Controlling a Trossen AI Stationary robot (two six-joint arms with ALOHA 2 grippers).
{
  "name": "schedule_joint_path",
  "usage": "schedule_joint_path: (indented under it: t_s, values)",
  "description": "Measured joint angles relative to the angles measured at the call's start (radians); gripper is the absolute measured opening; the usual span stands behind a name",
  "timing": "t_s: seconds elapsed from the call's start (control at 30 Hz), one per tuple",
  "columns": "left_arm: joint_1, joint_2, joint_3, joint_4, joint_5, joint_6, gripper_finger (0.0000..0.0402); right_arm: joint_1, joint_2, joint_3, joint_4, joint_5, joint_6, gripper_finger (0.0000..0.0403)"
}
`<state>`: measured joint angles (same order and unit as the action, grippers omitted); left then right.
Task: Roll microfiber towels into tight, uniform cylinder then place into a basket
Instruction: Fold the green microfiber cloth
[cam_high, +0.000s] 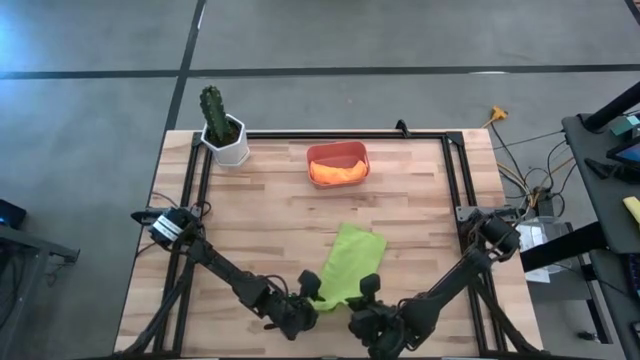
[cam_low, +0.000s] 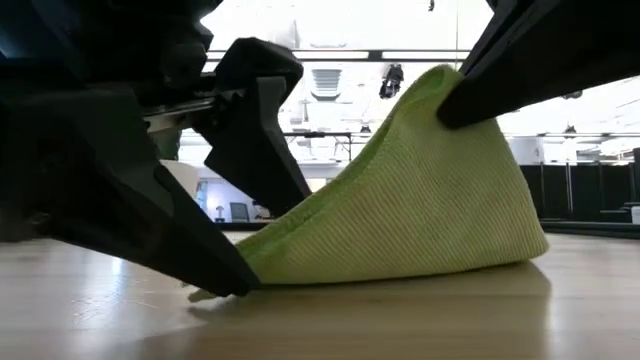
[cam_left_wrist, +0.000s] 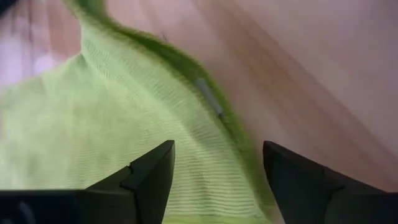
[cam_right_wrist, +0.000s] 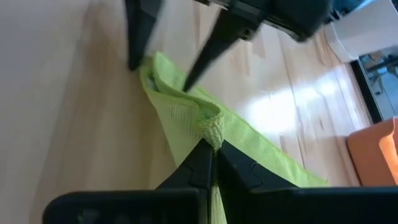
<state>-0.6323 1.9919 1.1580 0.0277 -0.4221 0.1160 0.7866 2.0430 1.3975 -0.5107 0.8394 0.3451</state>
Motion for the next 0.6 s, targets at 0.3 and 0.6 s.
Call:
schedule_joint_path:
  t_s: [0.3,0.6]
  values:
    - [-0.003,0.0,0.0,0.002,0.03,-0.033,0.0229,-0.04,0.0,0.0,-0.073,0.0,0.103,0.0011]
    - [0.003,0.0,0.002,0.001,-0.135,-0.084,0.0208,-0.038,-0.001,0.0,-0.094,-0.002,0.119,0.0011]
